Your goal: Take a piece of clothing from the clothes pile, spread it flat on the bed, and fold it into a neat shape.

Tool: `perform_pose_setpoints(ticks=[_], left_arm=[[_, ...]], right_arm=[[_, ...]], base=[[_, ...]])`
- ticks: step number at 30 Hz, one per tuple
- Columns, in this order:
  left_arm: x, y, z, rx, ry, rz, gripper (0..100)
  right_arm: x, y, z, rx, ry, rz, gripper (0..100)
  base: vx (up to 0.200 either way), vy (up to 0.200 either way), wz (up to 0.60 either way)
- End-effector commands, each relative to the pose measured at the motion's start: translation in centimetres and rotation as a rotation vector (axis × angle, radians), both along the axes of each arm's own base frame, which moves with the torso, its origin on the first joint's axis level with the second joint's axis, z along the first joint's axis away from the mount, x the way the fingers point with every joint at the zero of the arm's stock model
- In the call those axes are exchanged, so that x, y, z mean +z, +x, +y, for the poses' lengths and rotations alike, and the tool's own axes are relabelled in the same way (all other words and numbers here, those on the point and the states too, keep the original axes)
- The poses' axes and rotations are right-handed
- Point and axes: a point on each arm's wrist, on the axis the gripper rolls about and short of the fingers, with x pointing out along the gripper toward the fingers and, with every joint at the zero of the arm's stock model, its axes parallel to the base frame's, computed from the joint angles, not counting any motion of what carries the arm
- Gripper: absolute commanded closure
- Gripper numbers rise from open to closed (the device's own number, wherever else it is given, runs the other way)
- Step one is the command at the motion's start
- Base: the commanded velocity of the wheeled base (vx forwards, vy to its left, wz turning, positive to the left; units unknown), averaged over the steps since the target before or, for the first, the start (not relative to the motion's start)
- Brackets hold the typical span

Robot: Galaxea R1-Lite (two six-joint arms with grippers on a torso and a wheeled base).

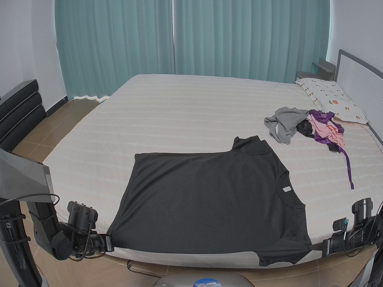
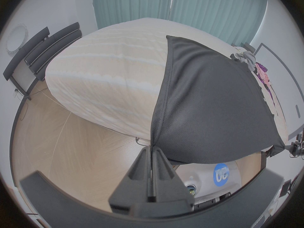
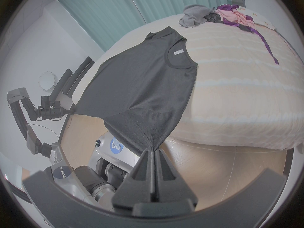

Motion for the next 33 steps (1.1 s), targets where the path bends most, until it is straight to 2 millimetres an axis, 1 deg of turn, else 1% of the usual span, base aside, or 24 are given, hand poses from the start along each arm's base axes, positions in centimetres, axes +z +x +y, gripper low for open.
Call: perform_pose_setpoints(ticks=[1,7,9,10,15,20,22,23,27,33], left_arm=[[0.7,0.6,0.0,0.013,-0.012,-0.050,100],[2.5,3.2,-0.4,0.092,-0.080,-0.182,100],[2.7,4.2,-0.5,0.111,-0.097,-0.213,100],[3.0,4.8,-0.6,0.121,-0.098,-0.236,100],[3.5,6.3,-0.6,0.157,-0.077,-0.294,100],[4.1,7.3,-0.8,0.157,-0.086,-0.330,100],[4.2,7.4,-0.8,0.157,-0.086,-0.331,100],[4.4,7.7,-0.9,0.157,-0.089,-0.345,100],[4.7,8.3,-1.0,0.157,-0.089,-0.345,100],[5.1,8.3,-0.9,0.160,-0.086,-0.330,100]], right_arm=[[0.5,0.1,0.0,-0.007,-0.001,-0.032,100],[1.1,2.7,-0.5,-0.037,-0.001,-0.102,100],[1.4,3.4,-0.7,-0.067,-0.013,-0.114,100],[1.7,4.2,-0.9,-0.096,-0.029,-0.129,100],[2.4,6.2,-1.0,-0.149,-0.023,-0.167,100],[2.7,7.4,-0.7,-0.150,-0.009,-0.190,100],[2.8,7.7,-0.7,-0.150,-0.009,-0.196,100],[2.9,8.3,-0.5,-0.153,-0.005,-0.206,100],[3.2,9.5,-0.2,-0.178,-0.003,-0.216,100],[3.6,9.9,0.1,-0.175,-0.004,-0.235,100]], base=[[0.000,0.000,0.00],[0.000,0.000,0.00],[0.000,0.000,0.00],[0.000,0.000,0.00],[0.000,0.000,0.00],[0.000,0.000,0.00],[0.000,0.000,0.00],[0.000,0.000,0.00],[0.000,0.000,0.00],[0.000,0.000,0.00]])
